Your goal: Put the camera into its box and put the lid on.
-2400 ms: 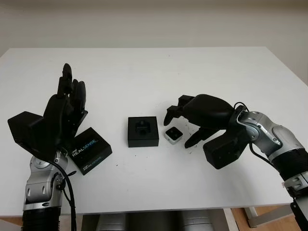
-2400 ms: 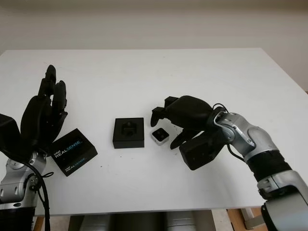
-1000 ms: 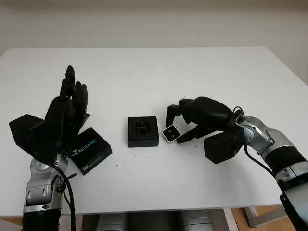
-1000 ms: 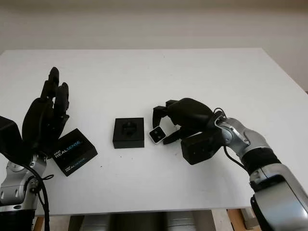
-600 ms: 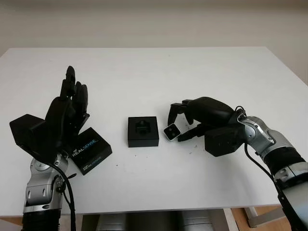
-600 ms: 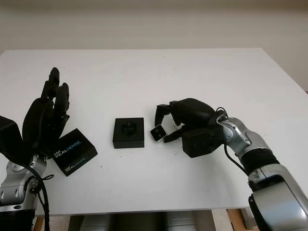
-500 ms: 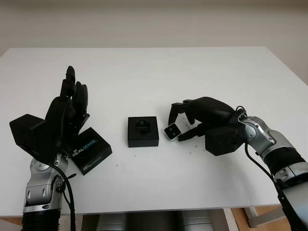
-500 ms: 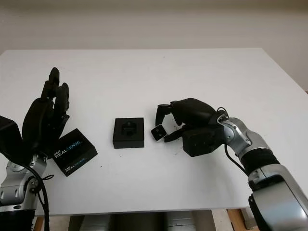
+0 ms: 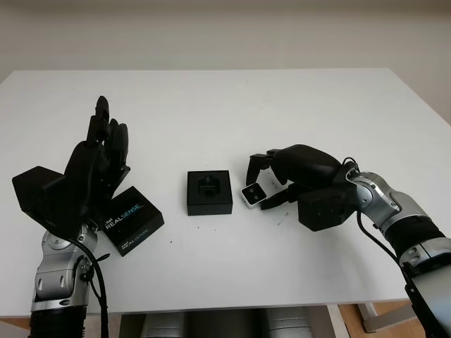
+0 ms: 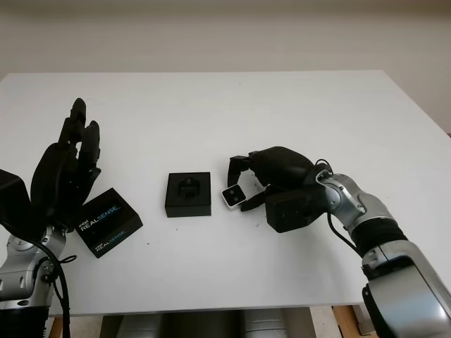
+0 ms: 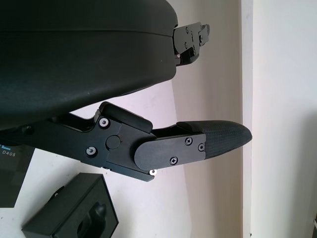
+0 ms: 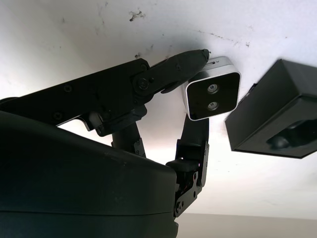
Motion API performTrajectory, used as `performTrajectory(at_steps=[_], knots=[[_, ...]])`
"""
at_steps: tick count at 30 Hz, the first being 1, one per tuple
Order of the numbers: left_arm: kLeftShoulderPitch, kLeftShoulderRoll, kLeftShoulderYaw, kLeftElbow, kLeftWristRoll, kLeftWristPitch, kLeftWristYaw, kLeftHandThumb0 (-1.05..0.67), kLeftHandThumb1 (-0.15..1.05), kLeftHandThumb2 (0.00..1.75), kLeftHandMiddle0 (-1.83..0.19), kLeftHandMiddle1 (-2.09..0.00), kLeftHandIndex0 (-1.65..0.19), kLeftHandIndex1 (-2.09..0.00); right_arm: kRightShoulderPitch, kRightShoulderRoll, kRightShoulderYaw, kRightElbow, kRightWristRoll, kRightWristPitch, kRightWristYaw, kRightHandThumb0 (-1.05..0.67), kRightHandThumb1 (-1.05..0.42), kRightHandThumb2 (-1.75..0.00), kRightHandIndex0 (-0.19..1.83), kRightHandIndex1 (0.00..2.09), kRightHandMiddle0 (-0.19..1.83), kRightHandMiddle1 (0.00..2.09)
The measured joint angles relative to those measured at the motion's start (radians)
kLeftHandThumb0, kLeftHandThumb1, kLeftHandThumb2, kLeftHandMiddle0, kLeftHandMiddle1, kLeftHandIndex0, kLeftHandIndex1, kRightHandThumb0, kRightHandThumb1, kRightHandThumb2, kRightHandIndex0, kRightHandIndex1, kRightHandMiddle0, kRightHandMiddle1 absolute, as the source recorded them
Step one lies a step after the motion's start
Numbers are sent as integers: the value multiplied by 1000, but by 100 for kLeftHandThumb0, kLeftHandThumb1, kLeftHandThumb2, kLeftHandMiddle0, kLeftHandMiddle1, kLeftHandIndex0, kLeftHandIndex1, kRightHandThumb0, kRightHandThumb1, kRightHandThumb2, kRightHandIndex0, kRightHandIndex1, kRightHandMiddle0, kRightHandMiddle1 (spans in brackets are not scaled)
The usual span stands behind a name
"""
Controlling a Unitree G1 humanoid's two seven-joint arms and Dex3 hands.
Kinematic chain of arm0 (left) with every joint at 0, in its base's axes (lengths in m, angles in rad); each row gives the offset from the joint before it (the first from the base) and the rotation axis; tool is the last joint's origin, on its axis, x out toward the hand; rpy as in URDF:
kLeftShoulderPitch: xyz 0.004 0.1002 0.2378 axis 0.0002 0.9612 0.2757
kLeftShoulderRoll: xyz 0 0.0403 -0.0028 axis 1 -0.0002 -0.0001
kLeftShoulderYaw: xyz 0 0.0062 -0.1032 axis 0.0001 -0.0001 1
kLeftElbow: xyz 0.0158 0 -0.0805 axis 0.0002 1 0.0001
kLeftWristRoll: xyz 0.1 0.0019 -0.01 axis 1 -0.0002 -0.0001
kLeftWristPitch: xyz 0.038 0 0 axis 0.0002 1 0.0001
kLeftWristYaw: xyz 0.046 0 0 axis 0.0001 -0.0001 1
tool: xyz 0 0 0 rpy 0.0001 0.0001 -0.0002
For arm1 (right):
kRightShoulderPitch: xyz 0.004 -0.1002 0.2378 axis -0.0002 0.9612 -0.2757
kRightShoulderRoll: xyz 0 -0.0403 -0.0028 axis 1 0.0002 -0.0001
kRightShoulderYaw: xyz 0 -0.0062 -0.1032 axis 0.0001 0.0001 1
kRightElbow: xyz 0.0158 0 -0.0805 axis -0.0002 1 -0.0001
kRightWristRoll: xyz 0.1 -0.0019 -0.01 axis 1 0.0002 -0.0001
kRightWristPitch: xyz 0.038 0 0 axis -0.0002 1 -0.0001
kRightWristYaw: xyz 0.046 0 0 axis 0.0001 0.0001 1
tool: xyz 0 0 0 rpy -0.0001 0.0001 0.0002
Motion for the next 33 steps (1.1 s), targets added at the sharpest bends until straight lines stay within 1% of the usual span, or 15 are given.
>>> performTrajectory(at_steps=[5,7,9,13,14,16,17,18,20,21,22,29,33], knots=[[0,1,0,0,-1,0,-3,-73,105,57,19,0,19,0,1,-15,17,-53,-62,-7,-26,-42,-103,-5,21,204,37,146],[0,1,0,0,-1,0,-3,-73,105,57,19,0,19,0,3,-21,19,-70,-84,-19,-41,-41,-102,-5,23,198,39,144],[0,1,0,0,-1,0,-2,-73,105,57,19,0,19,0,5,-27,19,-81,-95,-25,-52,-41,-102,-5,25,183,39,143],[0,1,0,0,-1,0,-3,-73,105,58,19,0,19,0,8,-30,19,-93,-103,-47,-76,-39,-100,-5,31,174,42,142],[0,1,0,0,-1,0,-3,-73,105,58,19,0,19,0,8,-30,19,-93,-101,-56,-80,-39,-100,-5,33,178,42,143],[0,1,0,0,-1,0,-2,-73,105,58,19,0,19,0,9,-29,16,-88,-82,-74,-82,-40,-100,-5,32,200,41,143],[0,0,0,0,-1,0,-1,-73,105,57,19,0,19,0,9,-28,14,-83,-72,-82,-82,-40,-100,-5,32,205,41,144],[0,0,0,0,-1,0,-1,-73,105,57,19,0,19,0,9,-26,11,-74,-56,-91,-82,-40,-101,-6,31,204,40,145],[0,1,0,0,-1,0,-1,-73,105,56,19,0,19,0,9,-25,7,-59,-37,-98,-82,-41,-102,-6,32,196,39,149],[0,1,0,0,-1,0,-1,-73,105,57,19,0,19,0,9,-25,6,-50,-28,-98,-81,-42,-103,-6,34,185,38,151],[0,1,0,0,-1,0,-1,-73,105,57,19,0,19,0,9,-24,5,-44,-21,-99,-81,-42,-103,-6,37,181,38,152],[0,2,3,0,-4,0,-7,-73,105,56,19,0,19,0,9,-18,-17,-23,36,-96,-47,-39,-103,-5,42,172,38,152],[0,4,3,0,-4,0,-8,-73,105,56,19,0,19,0,9,-16,-24,-11,51,-93,-32,-40,-104,-6,40,173,36,153]])
